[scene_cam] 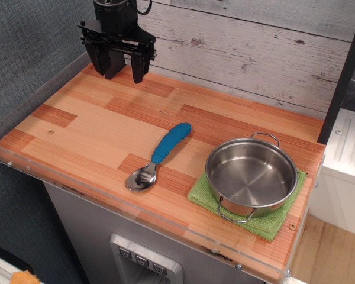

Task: Put the silver pot on the other side of the blue spoon.

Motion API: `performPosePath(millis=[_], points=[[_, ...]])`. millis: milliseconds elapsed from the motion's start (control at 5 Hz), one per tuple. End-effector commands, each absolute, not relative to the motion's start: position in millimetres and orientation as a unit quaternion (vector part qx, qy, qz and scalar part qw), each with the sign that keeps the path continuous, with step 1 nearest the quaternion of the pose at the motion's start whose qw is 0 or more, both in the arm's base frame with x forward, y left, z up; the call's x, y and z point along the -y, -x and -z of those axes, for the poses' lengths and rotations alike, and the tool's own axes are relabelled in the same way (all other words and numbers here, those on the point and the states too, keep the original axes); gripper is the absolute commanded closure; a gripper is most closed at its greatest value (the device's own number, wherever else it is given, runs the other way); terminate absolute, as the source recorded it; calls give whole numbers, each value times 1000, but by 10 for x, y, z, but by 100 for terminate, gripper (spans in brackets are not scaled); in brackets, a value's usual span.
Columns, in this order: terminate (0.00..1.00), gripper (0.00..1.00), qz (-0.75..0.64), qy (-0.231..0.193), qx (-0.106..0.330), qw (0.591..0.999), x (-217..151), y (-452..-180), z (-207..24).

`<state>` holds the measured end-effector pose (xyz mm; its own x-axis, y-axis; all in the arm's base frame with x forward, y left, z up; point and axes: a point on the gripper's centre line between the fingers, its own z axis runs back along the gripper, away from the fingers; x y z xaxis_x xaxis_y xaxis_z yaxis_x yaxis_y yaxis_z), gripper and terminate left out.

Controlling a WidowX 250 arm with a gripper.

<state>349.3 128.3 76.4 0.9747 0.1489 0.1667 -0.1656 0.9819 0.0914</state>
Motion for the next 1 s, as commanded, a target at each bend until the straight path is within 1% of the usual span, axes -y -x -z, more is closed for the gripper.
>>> performPosePath(millis=[0,200,400,600,800], points=[[0,0,-79,-52,80,992,-1283,-3493,-764],[0,0,-46,-57,102,992,-1081,-3376,-876],[0,0,-11,-49,126,991,-794,-3216,-995],[0,0,40,-46,137,989,-372,-3086,-1055],[0,0,75,-36,137,987,-70,-2990,-1076]])
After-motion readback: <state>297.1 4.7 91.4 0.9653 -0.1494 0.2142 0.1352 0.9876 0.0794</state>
